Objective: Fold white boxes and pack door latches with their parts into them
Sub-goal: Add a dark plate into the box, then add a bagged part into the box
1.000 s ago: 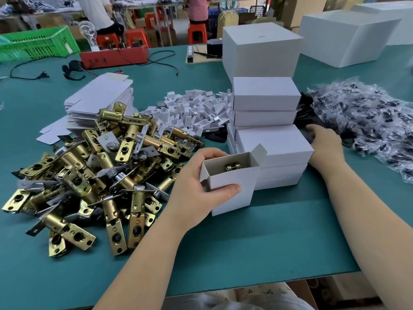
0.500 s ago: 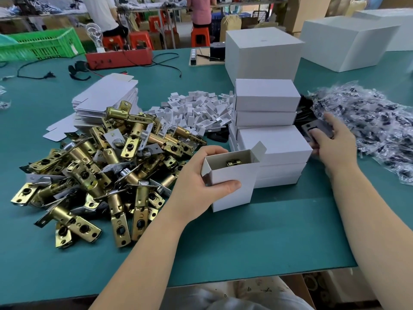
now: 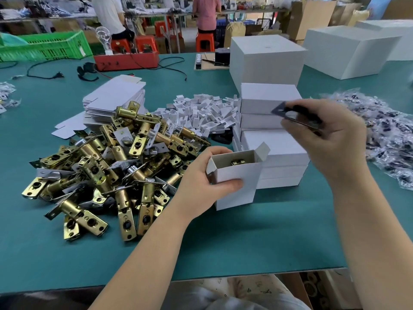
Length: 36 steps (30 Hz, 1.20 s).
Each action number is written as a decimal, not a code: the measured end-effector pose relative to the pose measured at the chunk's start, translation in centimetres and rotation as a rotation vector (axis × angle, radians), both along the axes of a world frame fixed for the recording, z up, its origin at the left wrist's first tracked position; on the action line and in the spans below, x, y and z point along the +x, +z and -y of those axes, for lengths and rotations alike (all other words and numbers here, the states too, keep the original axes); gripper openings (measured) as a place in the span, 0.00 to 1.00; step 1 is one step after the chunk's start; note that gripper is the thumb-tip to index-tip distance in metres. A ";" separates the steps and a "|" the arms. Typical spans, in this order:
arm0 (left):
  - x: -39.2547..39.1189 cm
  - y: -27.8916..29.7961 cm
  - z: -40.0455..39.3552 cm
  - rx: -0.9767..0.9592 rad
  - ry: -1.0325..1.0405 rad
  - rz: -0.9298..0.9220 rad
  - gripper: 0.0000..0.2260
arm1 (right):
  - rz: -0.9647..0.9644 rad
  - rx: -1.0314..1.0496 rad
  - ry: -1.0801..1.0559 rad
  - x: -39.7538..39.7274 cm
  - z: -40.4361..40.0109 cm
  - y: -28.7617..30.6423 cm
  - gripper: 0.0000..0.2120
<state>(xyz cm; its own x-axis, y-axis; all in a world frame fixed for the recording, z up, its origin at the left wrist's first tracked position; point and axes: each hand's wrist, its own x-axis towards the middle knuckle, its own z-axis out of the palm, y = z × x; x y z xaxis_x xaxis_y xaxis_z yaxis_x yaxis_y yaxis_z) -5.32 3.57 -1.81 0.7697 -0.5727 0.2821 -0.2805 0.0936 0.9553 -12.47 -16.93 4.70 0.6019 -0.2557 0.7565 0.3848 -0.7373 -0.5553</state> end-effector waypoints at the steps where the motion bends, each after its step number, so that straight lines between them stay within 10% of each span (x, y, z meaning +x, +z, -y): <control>1: 0.0 0.0 0.0 -0.003 -0.003 -0.011 0.22 | -0.015 -0.037 0.042 0.1 -1.0 0.4 0.08; 23: 0.4 0.2 -0.5 -0.046 -0.075 -0.140 0.20 | -0.833 -0.479 0.382 2.8 -4.5 3.9 0.07; 30: 0.5 0.2 -0.5 -0.040 -0.069 -0.113 0.21 | -0.690 -0.488 0.367 2.6 -4.7 2.8 0.07; 36: 0.5 0.0 -0.5 -0.053 -0.060 -0.124 0.22 | -0.148 0.052 0.023 2.2 -0.4 0.6 0.05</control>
